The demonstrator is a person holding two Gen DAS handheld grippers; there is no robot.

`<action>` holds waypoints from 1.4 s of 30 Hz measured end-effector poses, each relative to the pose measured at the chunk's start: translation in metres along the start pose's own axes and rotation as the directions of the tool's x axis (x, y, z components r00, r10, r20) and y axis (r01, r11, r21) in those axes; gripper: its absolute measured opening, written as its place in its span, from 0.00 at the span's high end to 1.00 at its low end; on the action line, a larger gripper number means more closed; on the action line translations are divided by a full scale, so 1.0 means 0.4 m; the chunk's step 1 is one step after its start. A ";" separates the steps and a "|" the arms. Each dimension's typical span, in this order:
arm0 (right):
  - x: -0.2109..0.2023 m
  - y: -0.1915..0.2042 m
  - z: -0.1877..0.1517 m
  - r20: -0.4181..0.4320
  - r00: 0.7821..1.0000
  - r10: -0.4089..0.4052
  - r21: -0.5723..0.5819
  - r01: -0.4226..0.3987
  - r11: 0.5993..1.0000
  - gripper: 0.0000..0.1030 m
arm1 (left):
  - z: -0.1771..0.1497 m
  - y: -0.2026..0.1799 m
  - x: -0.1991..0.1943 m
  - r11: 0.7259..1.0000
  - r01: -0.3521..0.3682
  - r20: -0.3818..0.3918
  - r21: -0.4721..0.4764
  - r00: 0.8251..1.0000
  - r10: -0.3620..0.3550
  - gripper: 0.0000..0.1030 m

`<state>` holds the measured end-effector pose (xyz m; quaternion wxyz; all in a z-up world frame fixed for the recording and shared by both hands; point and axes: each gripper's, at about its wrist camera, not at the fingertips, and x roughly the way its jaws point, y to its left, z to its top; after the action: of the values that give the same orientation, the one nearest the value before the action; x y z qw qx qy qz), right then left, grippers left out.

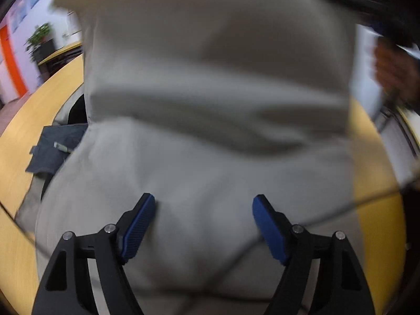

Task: Fold clothes

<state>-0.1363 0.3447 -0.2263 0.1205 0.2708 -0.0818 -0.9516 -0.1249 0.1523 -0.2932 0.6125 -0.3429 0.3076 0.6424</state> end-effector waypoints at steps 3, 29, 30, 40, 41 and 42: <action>0.018 0.011 -0.016 -0.018 1.000 0.014 -0.013 -0.015 1.000 0.92 | -0.050 -0.011 0.026 0.999 -0.035 -0.055 -0.006 0.998 0.035 0.19; 0.204 0.223 -0.028 -0.108 0.923 0.370 -0.040 -0.376 0.926 0.92 | -0.092 0.066 -0.023 0.993 -0.088 0.046 -0.084 0.995 0.093 0.13; 0.219 0.213 -0.036 -0.114 0.925 0.363 -0.030 -0.369 0.929 0.92 | -0.107 0.067 -0.044 0.992 -0.082 0.049 -0.096 0.995 0.087 0.18; 0.360 0.277 -0.106 -0.277 0.862 0.424 -0.176 -0.479 0.860 0.90 | -0.354 0.080 -0.647 0.881 -0.244 0.036 -0.406 0.959 0.282 0.19; 0.373 0.284 -0.119 -0.291 0.858 0.423 -0.186 -0.485 0.855 0.90 | -0.334 0.084 -0.698 0.848 -0.304 0.011 -0.434 0.939 0.343 0.18; 0.387 0.290 -0.132 -0.304 0.854 0.423 -0.196 -0.490 0.849 0.90 | -0.315 0.088 -0.748 0.810 -0.363 -0.015 -0.461 0.916 0.402 0.17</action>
<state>-0.2141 0.1864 -0.3216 0.3893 0.3422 0.0001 -0.8552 -0.1475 -0.1247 -0.1221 0.3856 -0.3804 0.1859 0.8198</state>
